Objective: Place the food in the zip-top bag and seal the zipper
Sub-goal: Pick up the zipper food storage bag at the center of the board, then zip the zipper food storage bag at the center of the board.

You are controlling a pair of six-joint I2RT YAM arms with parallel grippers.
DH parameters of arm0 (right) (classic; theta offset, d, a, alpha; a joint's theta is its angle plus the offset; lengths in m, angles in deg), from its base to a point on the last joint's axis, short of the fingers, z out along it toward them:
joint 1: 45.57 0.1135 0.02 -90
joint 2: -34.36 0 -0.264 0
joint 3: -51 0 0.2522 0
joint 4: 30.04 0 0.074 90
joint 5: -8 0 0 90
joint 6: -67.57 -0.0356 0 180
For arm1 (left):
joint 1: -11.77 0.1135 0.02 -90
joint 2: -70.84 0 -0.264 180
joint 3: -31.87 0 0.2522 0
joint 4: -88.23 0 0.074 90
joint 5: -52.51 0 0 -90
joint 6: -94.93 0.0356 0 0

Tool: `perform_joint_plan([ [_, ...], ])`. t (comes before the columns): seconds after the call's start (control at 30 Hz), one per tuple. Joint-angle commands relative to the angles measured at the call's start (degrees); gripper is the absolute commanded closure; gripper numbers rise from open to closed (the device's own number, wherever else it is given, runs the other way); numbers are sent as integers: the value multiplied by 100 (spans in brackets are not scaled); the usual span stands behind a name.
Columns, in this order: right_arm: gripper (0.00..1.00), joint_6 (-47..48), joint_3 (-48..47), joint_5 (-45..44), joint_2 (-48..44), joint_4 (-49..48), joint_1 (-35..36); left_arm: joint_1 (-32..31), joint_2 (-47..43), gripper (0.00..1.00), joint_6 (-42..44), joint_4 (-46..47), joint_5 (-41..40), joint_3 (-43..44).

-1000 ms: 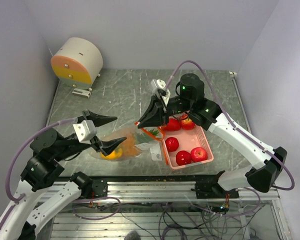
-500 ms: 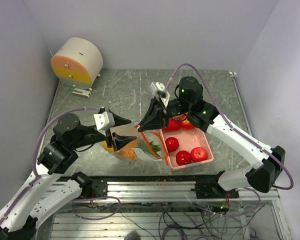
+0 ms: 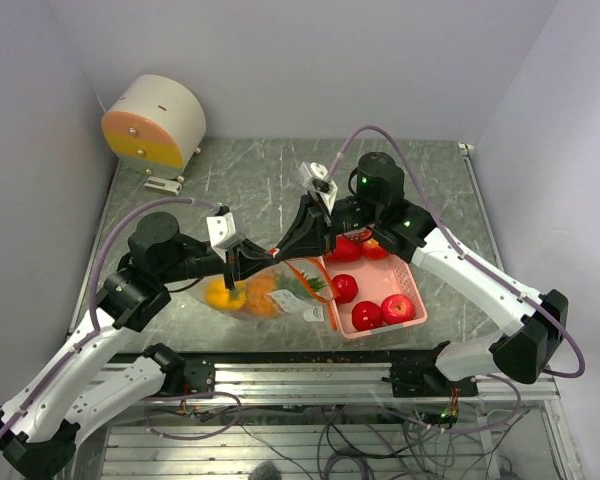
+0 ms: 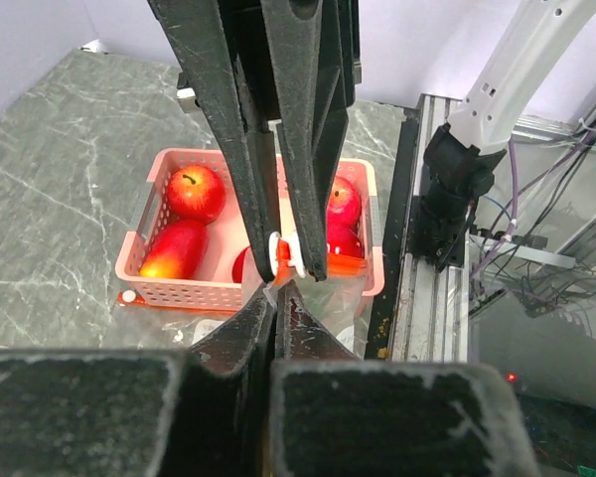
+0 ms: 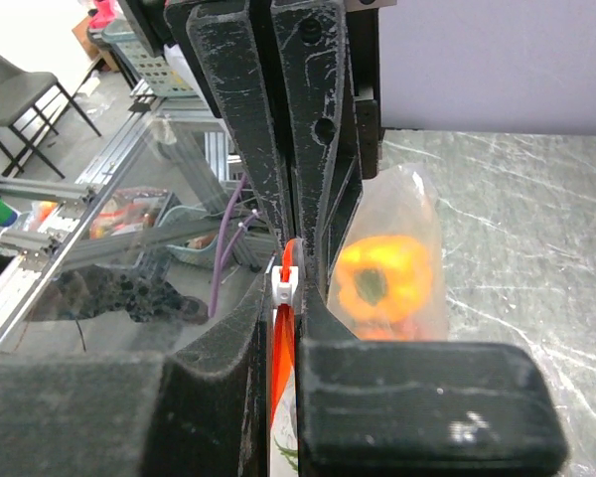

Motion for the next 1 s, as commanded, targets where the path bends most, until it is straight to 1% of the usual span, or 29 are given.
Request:
perform_joint_plan([
  [0.0, 100, -147, 36, -289, 41, -251, 3, -10, -74, 93, 100, 54, -17, 336],
  [0.1, 100, -98, 81, -504, 41, -200, 4, -11, -220, 93, 47, -61, -354, 403],
  [0.27, 100, 204, 45, -990, 53, 191, 7, -11, -270, 93, -23, -437, -616, 649],
  [0.37, 100, 470, -6, -1171, 110, 482, 8, -11, -287, 93, -38, -567, -686, 782],
  [0.53, 100, 831, 26, -1487, 240, 804, -4, -11, -438, 93, -216, -474, -584, 853],
  [0.6, 100, 989, 59, -1578, 300, 936, -11, -11, -422, 93, -164, -699, -636, 1017],
  [0.7, 100, 1086, 184, -1685, 350, 941, -34, -11, -383, 93, 106, -1327, -936, 1405],
  [0.8, 100, 1096, 347, -1702, 363, 822, -89, -11, -442, 93, 268, -1822, -1403, 1742],
  [0.97, 100, 1053, 572, -1654, 389, 604, -240, -11, -815, 93, 279, -2209, -2412, 1928],
])
